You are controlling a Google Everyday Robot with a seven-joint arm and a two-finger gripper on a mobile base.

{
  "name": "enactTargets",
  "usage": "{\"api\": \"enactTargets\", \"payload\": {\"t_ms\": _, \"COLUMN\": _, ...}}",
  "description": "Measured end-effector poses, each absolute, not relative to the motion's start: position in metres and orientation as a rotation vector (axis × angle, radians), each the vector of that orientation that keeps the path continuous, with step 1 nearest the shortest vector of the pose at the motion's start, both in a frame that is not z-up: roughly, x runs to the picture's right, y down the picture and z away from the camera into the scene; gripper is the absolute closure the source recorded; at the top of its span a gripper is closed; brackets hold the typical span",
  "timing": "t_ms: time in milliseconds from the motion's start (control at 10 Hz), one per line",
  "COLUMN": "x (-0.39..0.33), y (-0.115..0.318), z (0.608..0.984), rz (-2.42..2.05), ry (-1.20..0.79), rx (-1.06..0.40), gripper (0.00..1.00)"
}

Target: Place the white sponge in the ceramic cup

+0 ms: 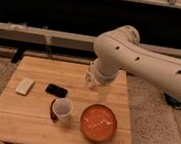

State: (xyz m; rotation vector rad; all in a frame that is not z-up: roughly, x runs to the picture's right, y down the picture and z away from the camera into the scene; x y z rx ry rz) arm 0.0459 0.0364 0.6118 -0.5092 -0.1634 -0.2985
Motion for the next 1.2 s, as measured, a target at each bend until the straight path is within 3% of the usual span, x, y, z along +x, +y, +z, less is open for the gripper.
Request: {"api": "enactTargets", "payload": {"t_ms": 1200, "x": 0.038, "y": 0.023, "z": 0.620, "rz": -0.315, "ry": -0.133, "rx": -0.504, "gripper": 0.20}}
